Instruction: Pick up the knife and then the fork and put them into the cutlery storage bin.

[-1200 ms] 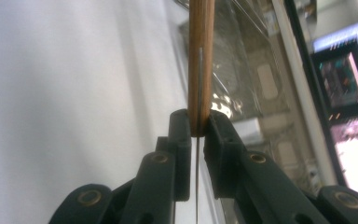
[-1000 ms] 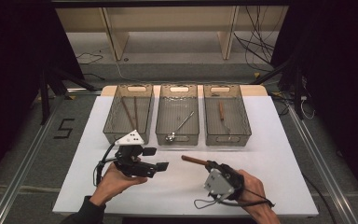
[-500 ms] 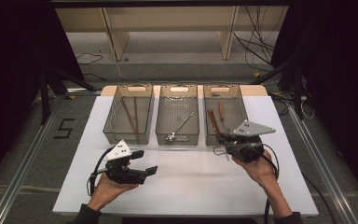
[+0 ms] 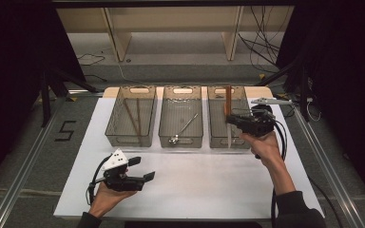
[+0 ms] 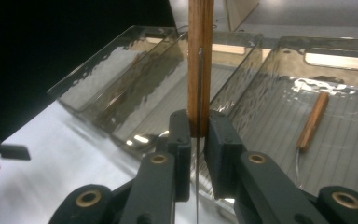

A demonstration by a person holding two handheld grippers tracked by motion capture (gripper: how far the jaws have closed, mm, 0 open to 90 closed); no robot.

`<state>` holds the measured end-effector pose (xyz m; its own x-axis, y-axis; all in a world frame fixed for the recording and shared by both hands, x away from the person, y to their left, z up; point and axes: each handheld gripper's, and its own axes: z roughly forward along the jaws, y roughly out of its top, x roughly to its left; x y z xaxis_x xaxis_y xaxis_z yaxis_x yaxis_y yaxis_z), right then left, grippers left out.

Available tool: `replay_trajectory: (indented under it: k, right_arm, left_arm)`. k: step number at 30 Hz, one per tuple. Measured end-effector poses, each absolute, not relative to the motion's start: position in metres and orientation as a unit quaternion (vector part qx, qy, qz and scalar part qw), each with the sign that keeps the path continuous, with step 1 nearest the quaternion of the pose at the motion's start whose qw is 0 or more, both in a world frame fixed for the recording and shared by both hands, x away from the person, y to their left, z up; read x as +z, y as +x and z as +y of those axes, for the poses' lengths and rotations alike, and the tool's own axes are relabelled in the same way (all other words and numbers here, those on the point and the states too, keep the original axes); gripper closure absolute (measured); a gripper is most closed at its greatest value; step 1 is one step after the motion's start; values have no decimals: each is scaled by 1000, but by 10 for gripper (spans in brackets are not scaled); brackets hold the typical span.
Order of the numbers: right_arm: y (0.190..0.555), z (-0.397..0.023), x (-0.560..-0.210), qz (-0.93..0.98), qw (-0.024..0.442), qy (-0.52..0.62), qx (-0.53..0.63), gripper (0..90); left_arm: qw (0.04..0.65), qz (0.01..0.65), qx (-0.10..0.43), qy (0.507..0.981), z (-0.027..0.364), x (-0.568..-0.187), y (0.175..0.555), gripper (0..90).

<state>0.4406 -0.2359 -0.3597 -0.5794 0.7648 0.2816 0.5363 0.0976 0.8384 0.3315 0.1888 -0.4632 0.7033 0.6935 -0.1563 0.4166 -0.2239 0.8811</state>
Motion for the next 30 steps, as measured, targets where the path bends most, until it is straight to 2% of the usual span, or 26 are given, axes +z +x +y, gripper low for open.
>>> replay_trajectory:
  k: [16,30]
  right_arm:
    - [483,-245,-349,702,115,498,497,814]
    - [507,-248,-367,696,125,534,464,813]
  left_arm:
    - [514,355,139,768,192,-468,325,167]
    - [516,355,137,767,191,-470,323,163]
